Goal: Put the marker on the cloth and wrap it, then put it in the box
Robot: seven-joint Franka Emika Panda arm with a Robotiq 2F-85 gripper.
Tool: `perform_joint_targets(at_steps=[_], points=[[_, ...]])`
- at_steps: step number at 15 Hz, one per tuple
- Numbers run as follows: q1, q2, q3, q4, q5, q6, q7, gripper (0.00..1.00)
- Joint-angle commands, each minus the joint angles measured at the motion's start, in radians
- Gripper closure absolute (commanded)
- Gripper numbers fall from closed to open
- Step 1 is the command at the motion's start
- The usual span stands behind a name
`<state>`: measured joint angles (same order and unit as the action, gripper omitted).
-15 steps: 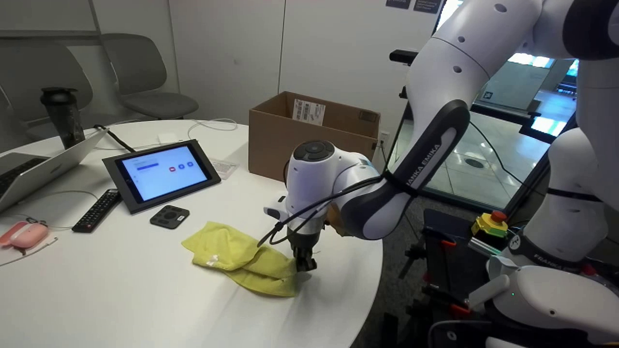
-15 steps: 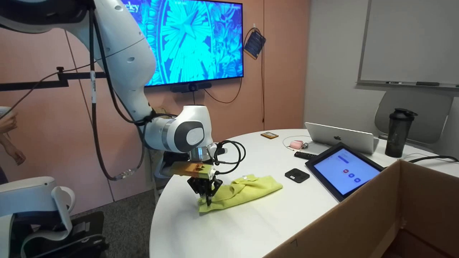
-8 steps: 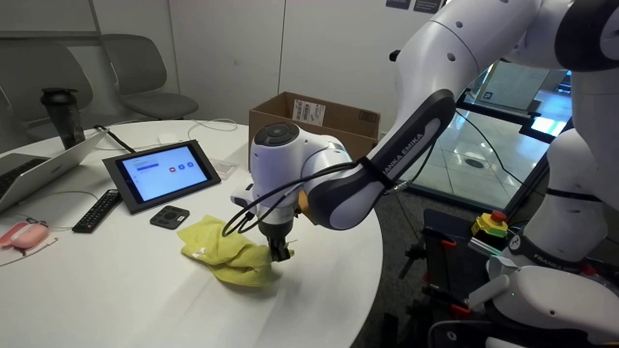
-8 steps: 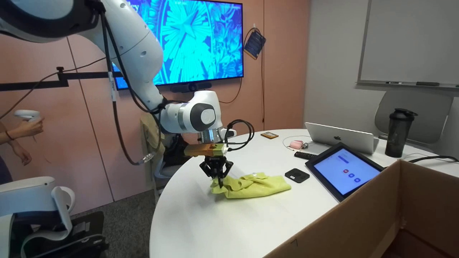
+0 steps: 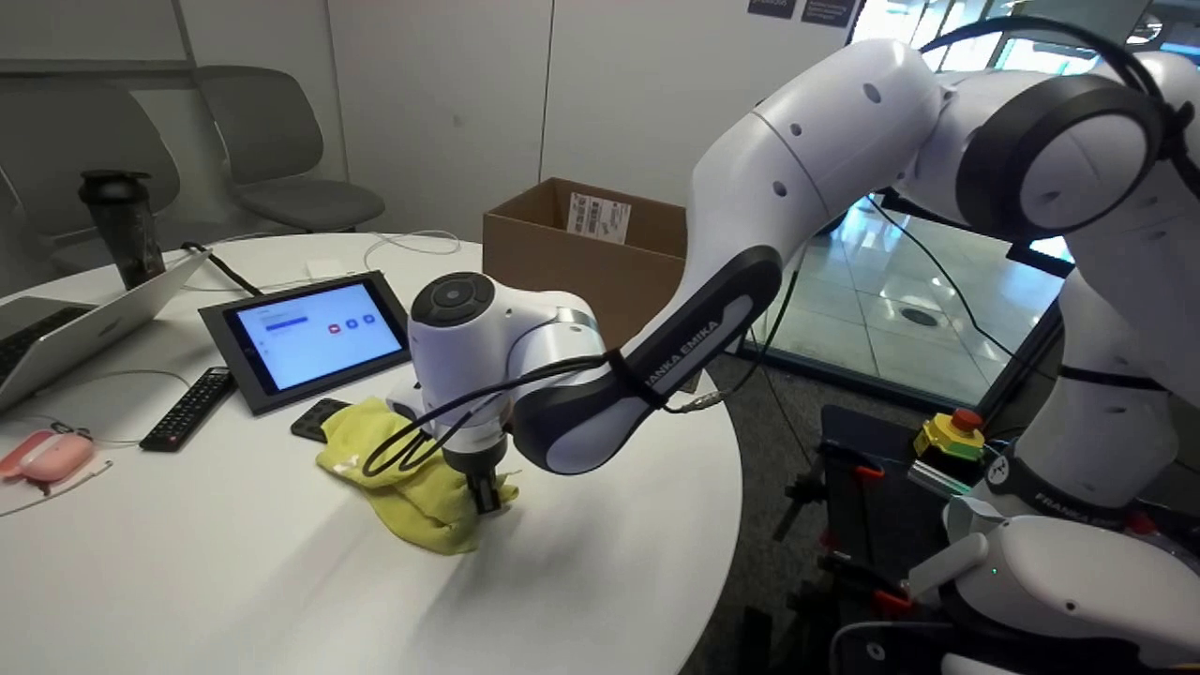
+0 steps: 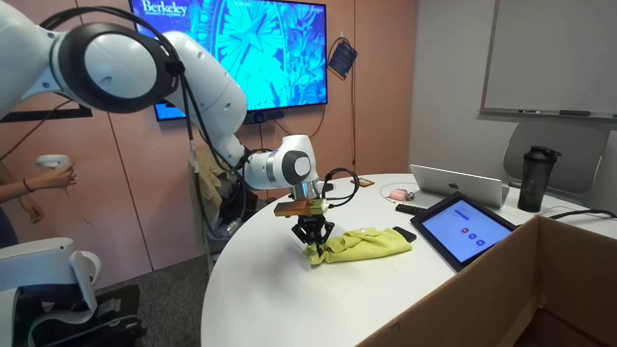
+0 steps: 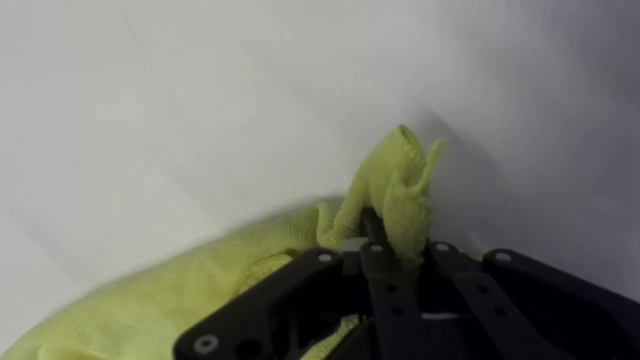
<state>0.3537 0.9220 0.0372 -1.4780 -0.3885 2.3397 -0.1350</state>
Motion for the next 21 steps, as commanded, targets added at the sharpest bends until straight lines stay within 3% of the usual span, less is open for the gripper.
perform_joint_targets(at_steps=[1, 6, 14, 21], points=[[0.021, 0.116, -0.038, 0.205, -0.022, -0.024, 0.031, 0.93], [0.017, 0.113, -0.071, 0.302, -0.024, -0.055, 0.015, 0.93], [0.009, -0.133, -0.060, 0.032, -0.088, 0.014, -0.025, 0.93], [-0.026, -0.365, -0.003, -0.271, -0.119, 0.082, -0.079, 0.93]])
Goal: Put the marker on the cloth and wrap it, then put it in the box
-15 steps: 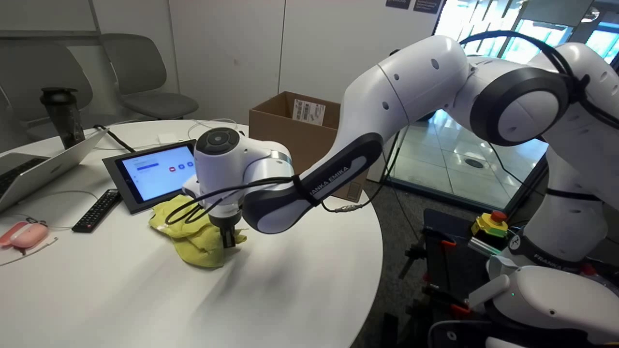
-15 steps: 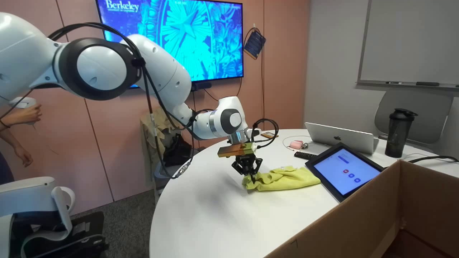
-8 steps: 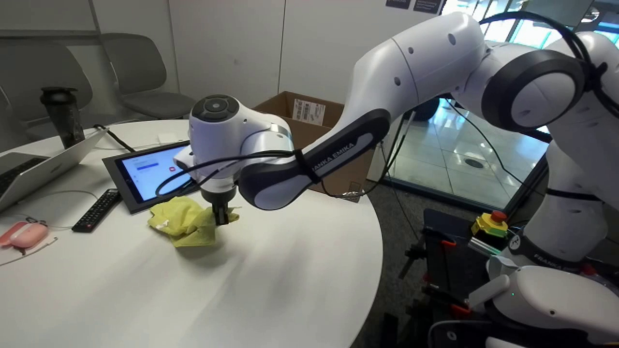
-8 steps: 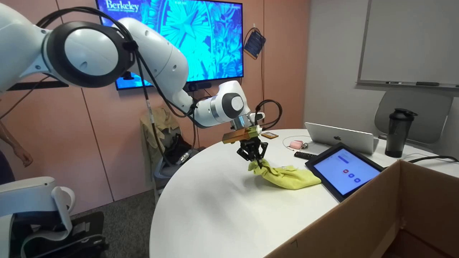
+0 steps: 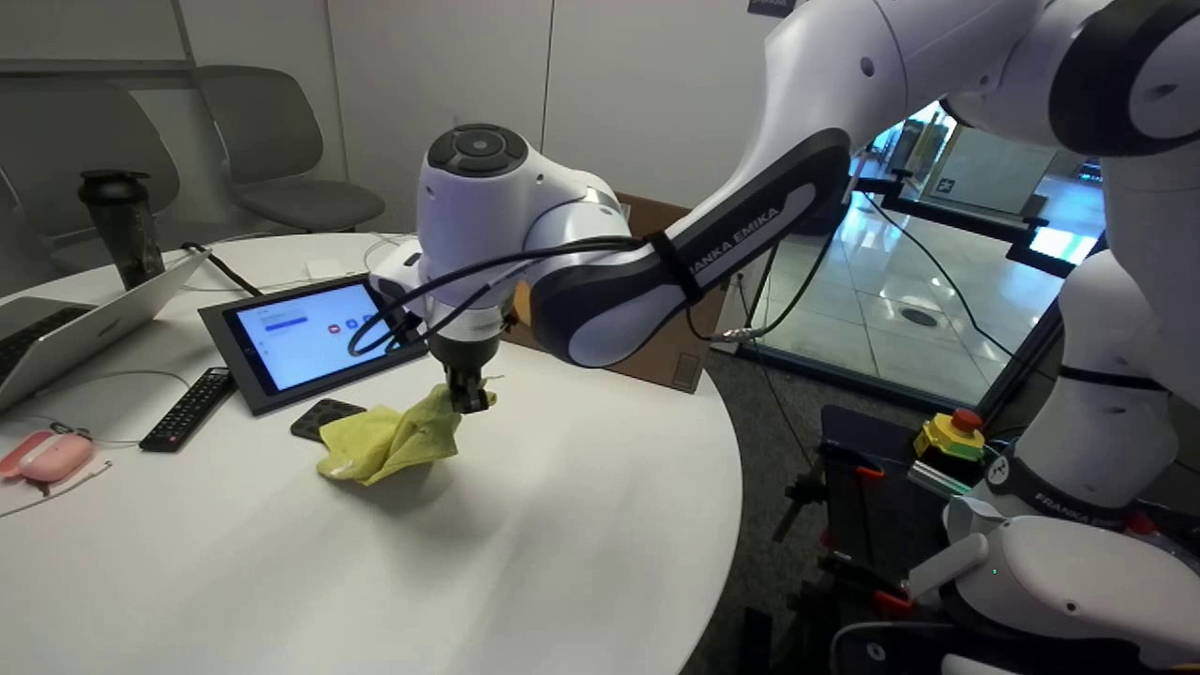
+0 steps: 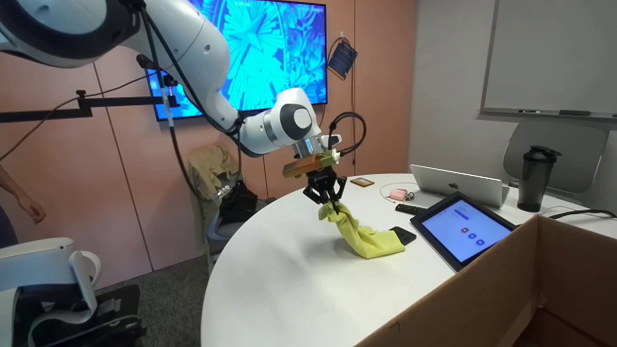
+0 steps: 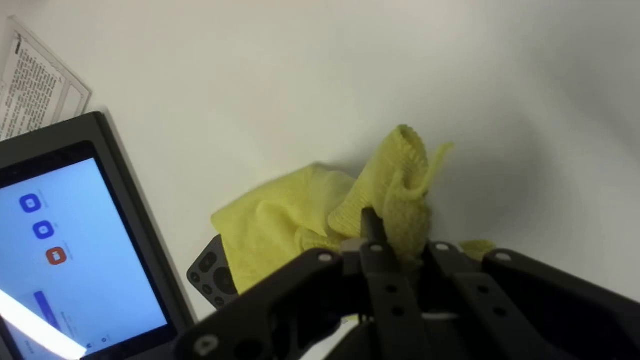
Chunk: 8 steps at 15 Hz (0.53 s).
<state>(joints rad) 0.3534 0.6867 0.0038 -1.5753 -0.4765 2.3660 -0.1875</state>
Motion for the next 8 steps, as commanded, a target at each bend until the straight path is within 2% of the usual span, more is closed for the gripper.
perform_joint_targets(at_steps=[1, 4, 8], points=[[-0.030, -0.145, 0.038, -0.193, -0.031, 0.054, -0.030, 0.93], [-0.038, -0.135, 0.052, -0.188, -0.024, 0.018, -0.041, 0.92], [-0.044, -0.058, 0.071, -0.096, -0.007, -0.020, -0.069, 0.92]])
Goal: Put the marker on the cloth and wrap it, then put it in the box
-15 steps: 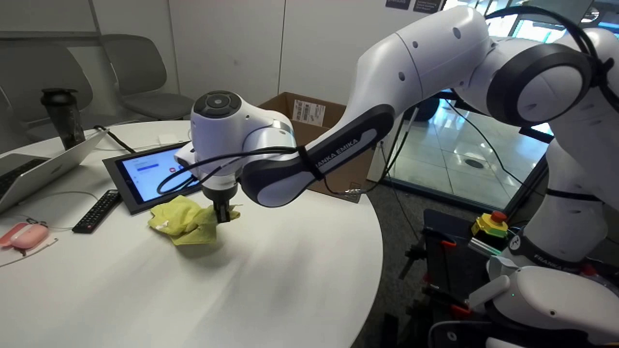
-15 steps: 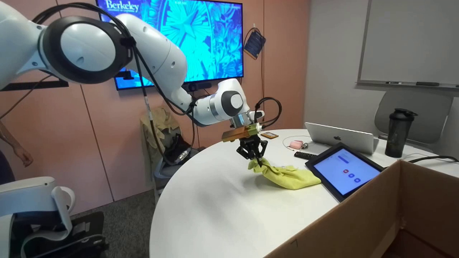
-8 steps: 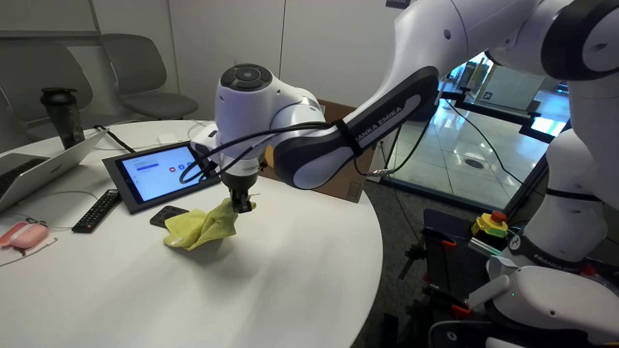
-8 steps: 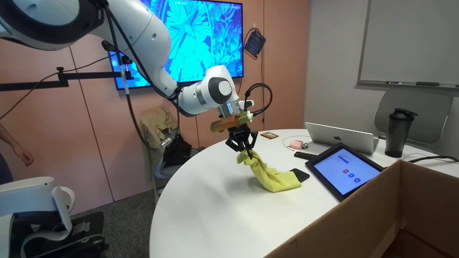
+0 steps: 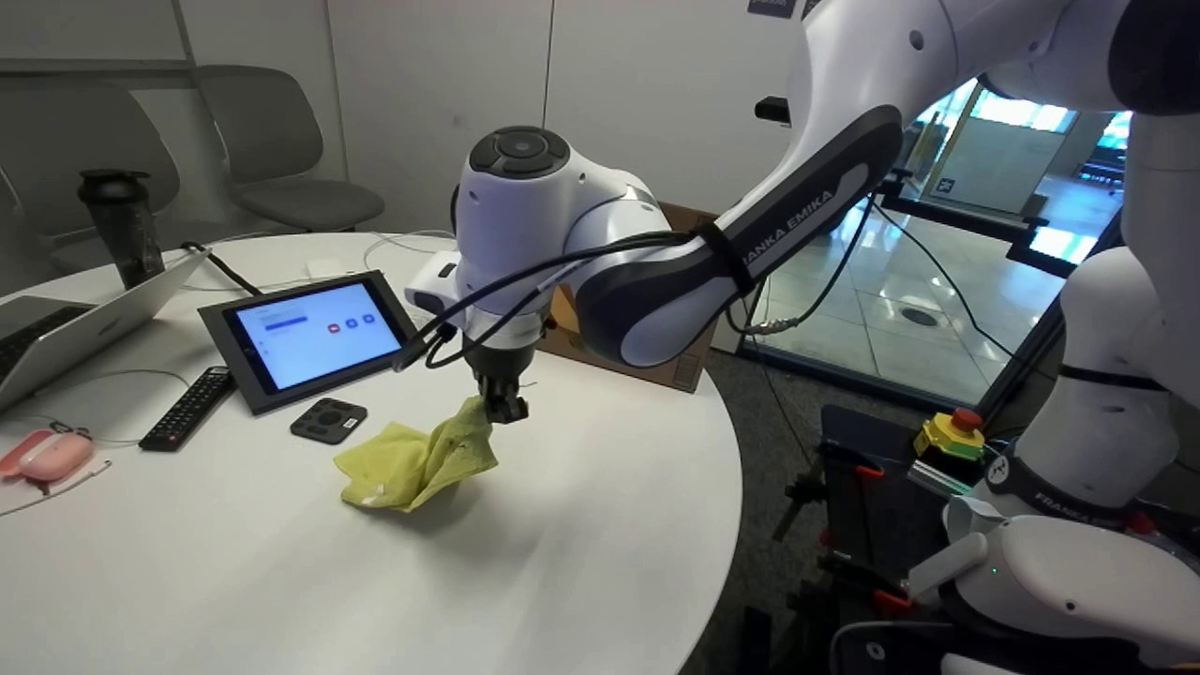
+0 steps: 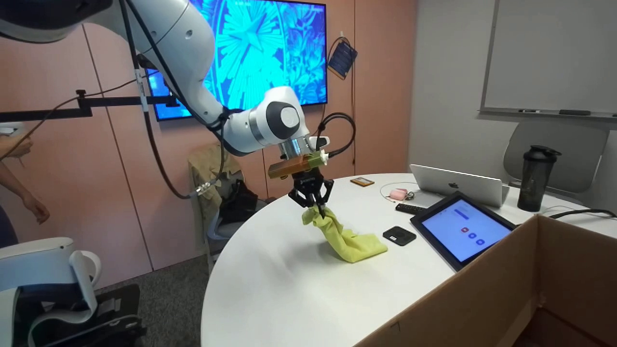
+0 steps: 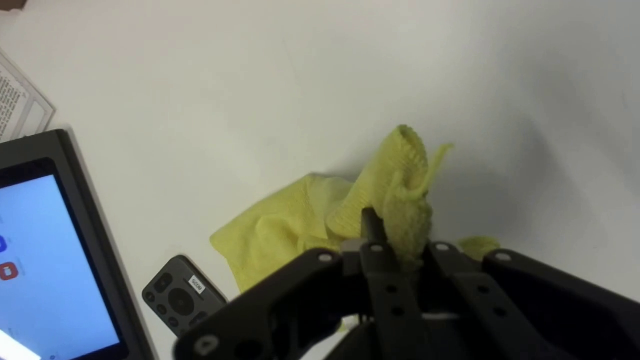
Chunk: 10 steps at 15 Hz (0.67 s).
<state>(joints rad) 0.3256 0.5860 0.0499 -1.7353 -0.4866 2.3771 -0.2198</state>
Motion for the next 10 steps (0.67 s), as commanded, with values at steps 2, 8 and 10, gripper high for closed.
perform_joint_targets(at_steps=[2, 8, 10], points=[[-0.012, 0.096, 0.030, 0.127, 0.009, -0.052, -0.048, 0.92], [0.006, 0.292, 0.020, 0.416, 0.028, -0.158, -0.038, 0.93], [0.015, 0.357, 0.003, 0.507, 0.028, -0.177, -0.006, 0.93]])
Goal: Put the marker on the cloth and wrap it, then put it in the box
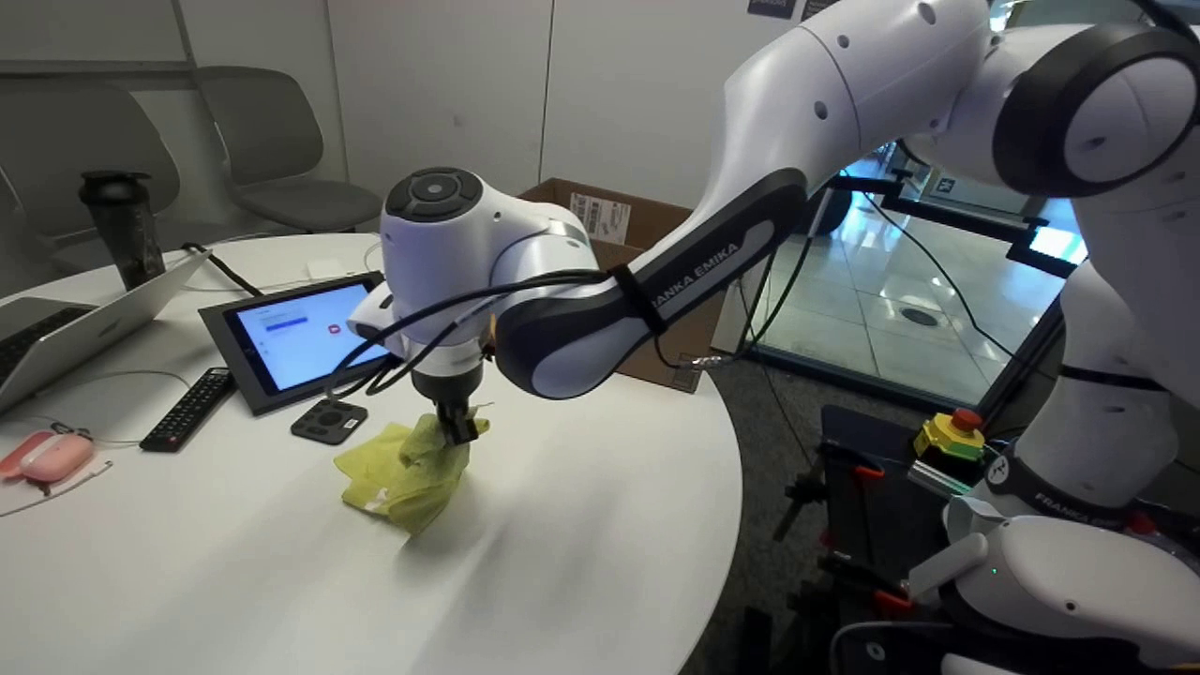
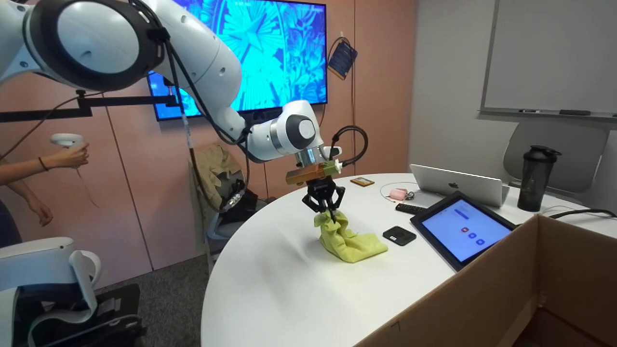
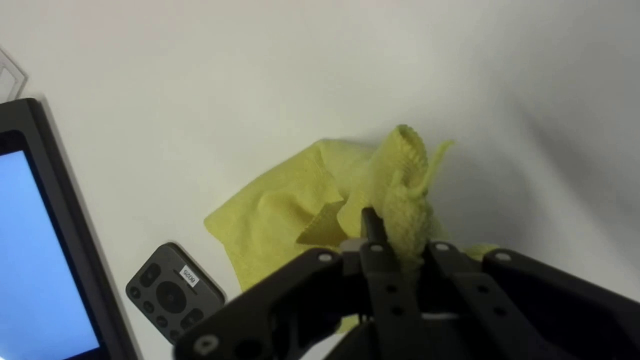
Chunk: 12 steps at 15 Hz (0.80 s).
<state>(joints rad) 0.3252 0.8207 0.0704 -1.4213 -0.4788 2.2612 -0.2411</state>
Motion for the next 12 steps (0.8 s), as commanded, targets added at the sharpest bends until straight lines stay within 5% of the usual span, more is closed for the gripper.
perform_joint_targets(at_steps=[1, 4, 6, 7, 12], points=[[0.018, 0.155, -0.024, 0.239, 0.026, -0.077, 0.026, 0.93], [0.022, 0.247, -0.037, 0.366, 0.053, -0.135, 0.066, 0.92], [0.030, 0.309, -0.050, 0.446, 0.067, -0.164, 0.094, 0.64], [0.033, 0.333, -0.056, 0.478, 0.071, -0.178, 0.107, 0.62], [0.023, 0.438, -0.045, 0.659, 0.085, -0.282, 0.142, 0.82]])
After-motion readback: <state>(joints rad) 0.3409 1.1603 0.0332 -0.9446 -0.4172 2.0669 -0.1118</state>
